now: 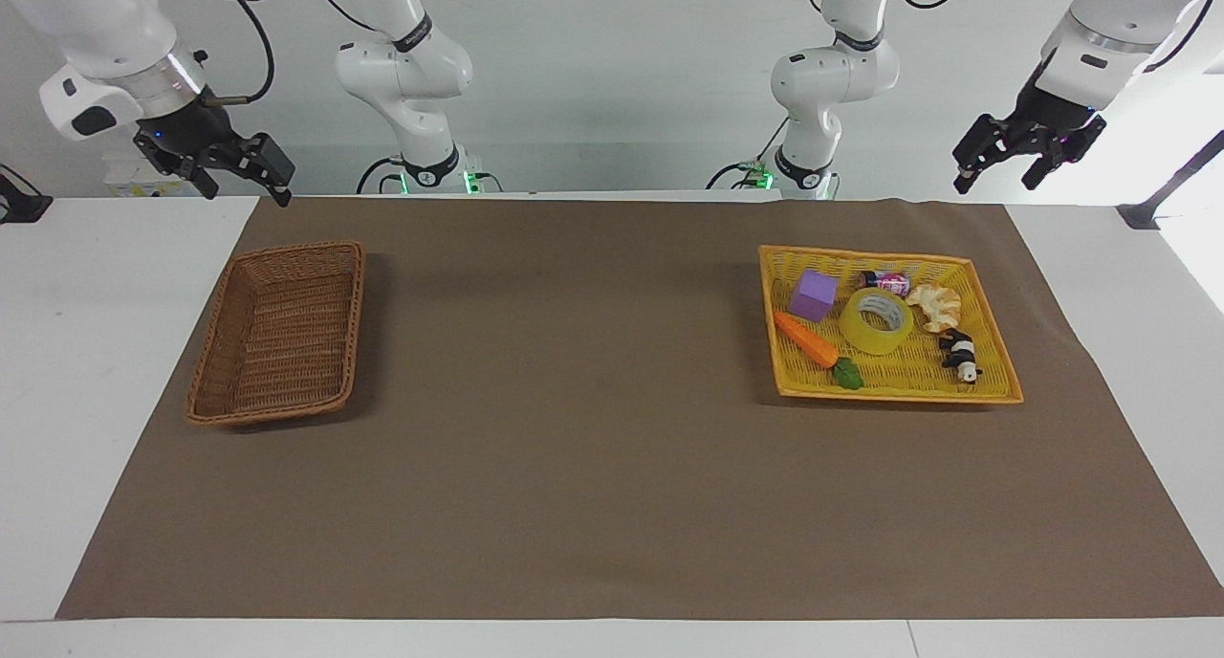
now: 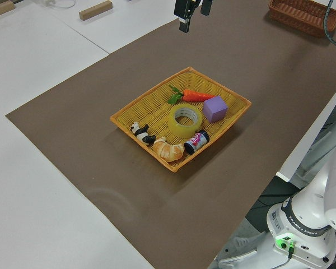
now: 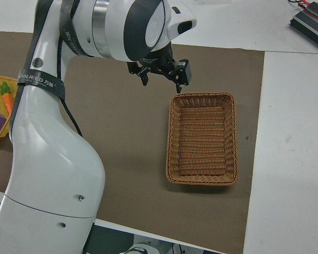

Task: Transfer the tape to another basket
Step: 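Move the left gripper toward the yellow basket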

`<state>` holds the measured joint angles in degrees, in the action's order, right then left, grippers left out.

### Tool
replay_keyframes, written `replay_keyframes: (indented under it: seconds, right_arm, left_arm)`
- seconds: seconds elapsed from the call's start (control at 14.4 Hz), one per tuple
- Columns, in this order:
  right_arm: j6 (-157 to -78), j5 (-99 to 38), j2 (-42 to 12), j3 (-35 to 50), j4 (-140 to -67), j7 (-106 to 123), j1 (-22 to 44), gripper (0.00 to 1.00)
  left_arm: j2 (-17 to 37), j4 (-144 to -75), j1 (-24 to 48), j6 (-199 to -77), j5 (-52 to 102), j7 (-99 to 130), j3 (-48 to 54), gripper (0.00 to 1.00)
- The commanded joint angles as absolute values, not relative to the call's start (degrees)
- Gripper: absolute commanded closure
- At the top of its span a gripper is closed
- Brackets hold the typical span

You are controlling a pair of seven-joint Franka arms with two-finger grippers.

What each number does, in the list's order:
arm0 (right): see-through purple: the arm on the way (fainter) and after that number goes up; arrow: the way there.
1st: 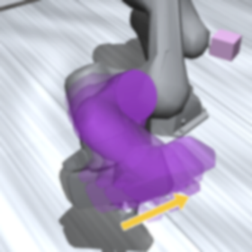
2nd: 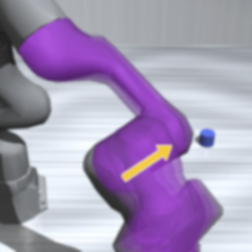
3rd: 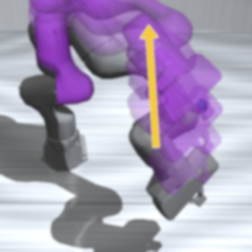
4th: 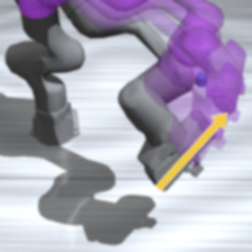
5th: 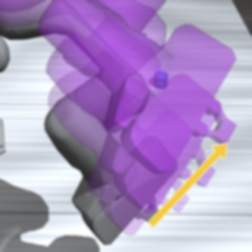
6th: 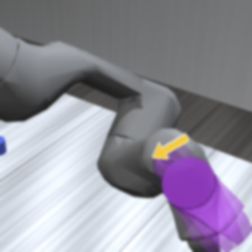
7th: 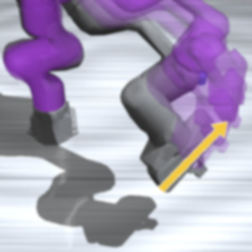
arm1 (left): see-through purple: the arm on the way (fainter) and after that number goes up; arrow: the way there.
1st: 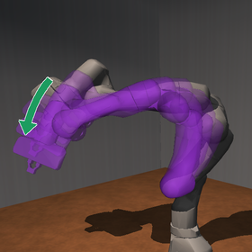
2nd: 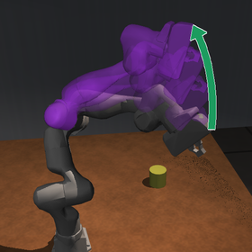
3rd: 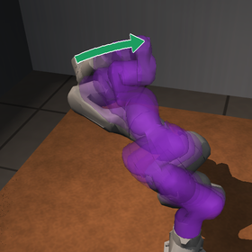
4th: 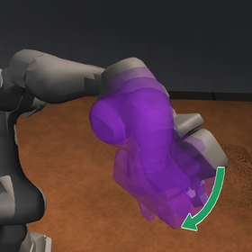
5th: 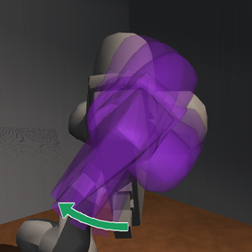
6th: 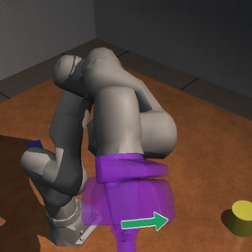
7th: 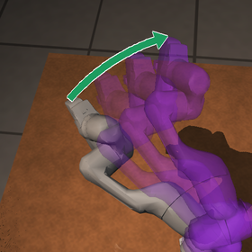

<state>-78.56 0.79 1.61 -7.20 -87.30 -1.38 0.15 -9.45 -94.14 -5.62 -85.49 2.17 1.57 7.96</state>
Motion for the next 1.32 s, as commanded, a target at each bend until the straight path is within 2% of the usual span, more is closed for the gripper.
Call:
replay_keyframes:
  seconds: [0.0,0.49,0.97,1.18,1.25]
  right_arm:
    - [-78.5,0.8,2.5,-6.8,-88.5,-0.1,-0.4,0.0]
    - [-78.5,0.8,2.5,-6.8,-88.5,-0.1,-0.4,0.0]
    - [-78.5,0.8,2.5,-6.8,-88.5,-0.1,-0.4,0.0]
    - [-78.5,0.8,2.5,-6.8,-88.5,-0.1,-0.4,0.0]
    - [-78.5,0.8,2.5,-6.8,-88.5,-0.1,-0.4,0.0]
  left_arm:
    - [-10.8,-95.4,-5.7,-85.2,2.0,0.9,8.0,0.0]
    - [-11.7,-96.1,-6.1,-85.9,1.8,1.4,8.2,0.0]
    - [-13.3,-118.4,-6.5,-106.7,1.8,0.6,7.8,0.01]
    - [-12.4,-127.6,-8.4,-118.7,1.8,0.2,7.8,0.01]
    - [-10.4,-128.9,-10.0,-122.2,1.8,-1.0,7.8,0.01]
